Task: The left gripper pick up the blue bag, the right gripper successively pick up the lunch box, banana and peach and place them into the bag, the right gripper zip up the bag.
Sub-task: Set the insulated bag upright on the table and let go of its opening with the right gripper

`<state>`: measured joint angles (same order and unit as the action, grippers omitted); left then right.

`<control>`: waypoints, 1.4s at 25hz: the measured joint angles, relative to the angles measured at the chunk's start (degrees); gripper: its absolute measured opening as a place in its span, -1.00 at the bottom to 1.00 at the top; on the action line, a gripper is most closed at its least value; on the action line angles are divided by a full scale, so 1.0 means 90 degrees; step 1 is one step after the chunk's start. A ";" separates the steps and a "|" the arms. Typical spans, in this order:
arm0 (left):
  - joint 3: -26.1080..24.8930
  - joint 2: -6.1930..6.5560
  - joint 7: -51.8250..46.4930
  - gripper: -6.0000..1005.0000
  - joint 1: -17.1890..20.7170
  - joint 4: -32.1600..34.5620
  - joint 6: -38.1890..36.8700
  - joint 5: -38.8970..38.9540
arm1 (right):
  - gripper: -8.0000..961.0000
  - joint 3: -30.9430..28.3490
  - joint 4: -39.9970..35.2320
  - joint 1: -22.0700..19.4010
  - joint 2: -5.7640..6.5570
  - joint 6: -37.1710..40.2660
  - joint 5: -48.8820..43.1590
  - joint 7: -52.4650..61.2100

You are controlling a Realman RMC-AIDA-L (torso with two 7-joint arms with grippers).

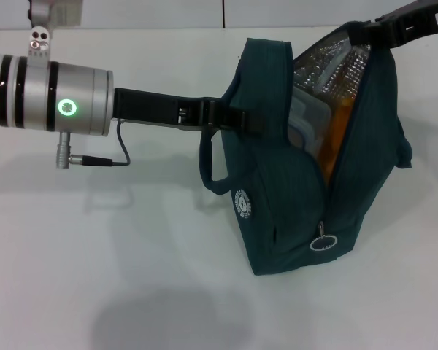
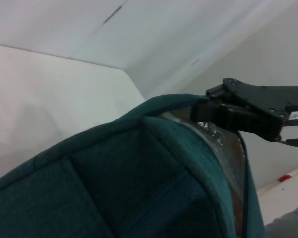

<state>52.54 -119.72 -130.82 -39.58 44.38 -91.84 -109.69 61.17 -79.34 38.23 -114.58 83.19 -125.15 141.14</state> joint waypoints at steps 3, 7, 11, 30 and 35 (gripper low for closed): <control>-0.0036 0.0012 0.0007 -0.90 0.0024 -0.0007 0.0052 0.0007 | -0.84 -0.0013 -0.0101 0.0029 -0.0019 0.0054 0.0108 -0.0037; -0.0065 0.0025 0.0068 -0.90 0.0113 -0.0011 0.0100 0.0050 | -0.81 0.0014 -0.0264 0.0068 -0.0046 -0.0014 0.0303 -0.0028; -0.0062 0.0027 0.0136 -0.90 0.0120 -0.0021 0.0191 0.0058 | -0.78 0.0055 0.0115 0.0128 -0.0052 -0.0062 0.0205 -0.0053; -0.0069 0.0050 0.0159 -0.90 0.0189 -0.0118 0.0341 0.0035 | -0.55 -0.0345 0.0558 -0.0237 -0.0071 -0.0254 0.0939 -0.0799; -0.0067 0.0050 0.0160 -0.90 0.0200 -0.0117 0.0337 0.0043 | -0.15 -0.0351 0.0534 -0.0322 -0.0057 -0.0217 0.1089 -0.0882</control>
<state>51.94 -119.26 -129.38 -37.78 43.33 -88.80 -109.30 58.00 -74.53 35.33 -115.10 81.23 -115.35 133.20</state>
